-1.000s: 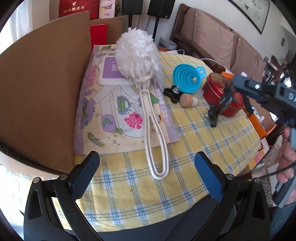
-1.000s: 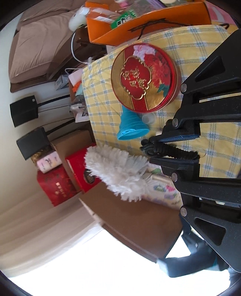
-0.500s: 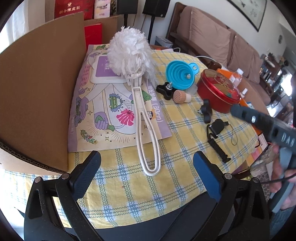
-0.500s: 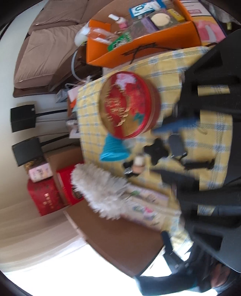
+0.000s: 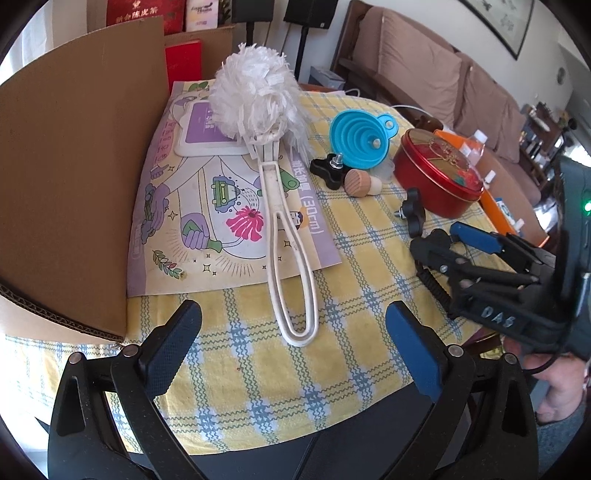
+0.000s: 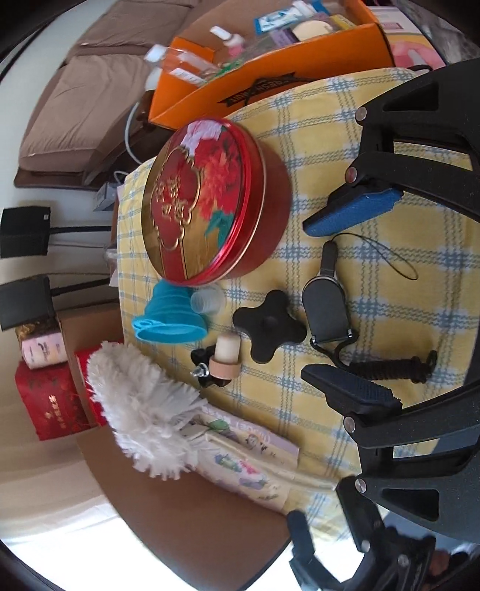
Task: Organize objects
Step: 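Grasp the black key fob on its lanyard with the right gripper, then grasp the white feather duster handle with left gripper while right lifts the fob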
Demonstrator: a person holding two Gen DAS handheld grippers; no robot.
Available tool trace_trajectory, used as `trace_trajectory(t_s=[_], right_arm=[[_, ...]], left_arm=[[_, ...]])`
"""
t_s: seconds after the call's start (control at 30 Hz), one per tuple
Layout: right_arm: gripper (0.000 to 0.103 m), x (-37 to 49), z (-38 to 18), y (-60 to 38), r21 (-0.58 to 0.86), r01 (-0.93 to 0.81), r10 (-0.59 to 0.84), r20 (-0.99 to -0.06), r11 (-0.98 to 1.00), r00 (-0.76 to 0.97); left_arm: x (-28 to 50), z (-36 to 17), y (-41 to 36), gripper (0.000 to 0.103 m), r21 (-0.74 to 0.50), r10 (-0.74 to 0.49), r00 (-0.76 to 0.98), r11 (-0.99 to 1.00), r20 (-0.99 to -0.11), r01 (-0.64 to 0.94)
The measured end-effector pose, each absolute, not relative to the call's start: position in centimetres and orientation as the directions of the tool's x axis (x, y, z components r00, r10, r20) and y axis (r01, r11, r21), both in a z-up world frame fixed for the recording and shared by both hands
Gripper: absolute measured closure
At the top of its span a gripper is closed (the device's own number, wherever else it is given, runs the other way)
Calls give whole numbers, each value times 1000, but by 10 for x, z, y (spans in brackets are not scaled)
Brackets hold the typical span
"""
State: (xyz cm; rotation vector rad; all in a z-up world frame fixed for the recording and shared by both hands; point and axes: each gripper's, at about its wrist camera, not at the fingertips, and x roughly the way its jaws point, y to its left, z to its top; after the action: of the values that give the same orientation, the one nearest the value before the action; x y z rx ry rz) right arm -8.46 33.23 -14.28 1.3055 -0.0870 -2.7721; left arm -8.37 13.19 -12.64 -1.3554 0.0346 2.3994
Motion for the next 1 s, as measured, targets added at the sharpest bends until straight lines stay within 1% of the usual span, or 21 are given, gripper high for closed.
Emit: trace_trajectory(t_s=[0.03,0.07,0.1,0.17,0.23,0.3,0.33,0.37,0.43,0.67,0.77,1.0], right_arm=[[32,-85,-143,329,54,50,-74,-767,-997,-637],[40,-85,-144,325,30,58,-60,-766,-998,-640],[44,-84,-145,322,8,68,-50,-763,-998,-645],[62,-83,-144,320,6,86,-60,-759,-996,-648],[66,-82,-143,322,15,82,-64,-758,-997,-649],[77,-82,-142,328,60,74,-94,-756,-995,-648],[79,-83,-141,330,75,70,-103,-755,-995,-647],[92,-83,-141,333,99,67,-119,-753,-993,-647],[95,-84,-141,338,128,63,-139,-757,-990,-639],[95,-76,-136,338,151,51,-148,-751,-987,-644],[95,-71,-124,340,170,47,-158,-729,-984,-667],[95,-60,-74,345,189,54,-166,-646,-980,-745]], left_arm=[[-84,-126,132,4,-163,314,-461,-927,-830,-339],[-84,-126,132,4,-163,315,-461,-927,-830,-339],[-84,-126,132,4,-165,316,-461,-927,-829,-338],[-84,-125,132,4,-170,320,-460,-926,-828,-338],[-83,-124,132,4,-172,323,-462,-925,-826,-340],[-82,-123,132,4,-173,327,-462,-923,-825,-343],[-82,-122,132,4,-174,329,-462,-922,-824,-346],[-81,-121,133,4,-173,330,-462,-921,-823,-349],[-81,-120,133,4,-169,329,-465,-920,-822,-352],[-83,-117,132,4,-176,333,-465,-921,-820,-349],[-83,-114,133,4,-170,332,-472,-920,-817,-353],[-95,-104,137,4,-161,323,-505,-927,-801,-338]])
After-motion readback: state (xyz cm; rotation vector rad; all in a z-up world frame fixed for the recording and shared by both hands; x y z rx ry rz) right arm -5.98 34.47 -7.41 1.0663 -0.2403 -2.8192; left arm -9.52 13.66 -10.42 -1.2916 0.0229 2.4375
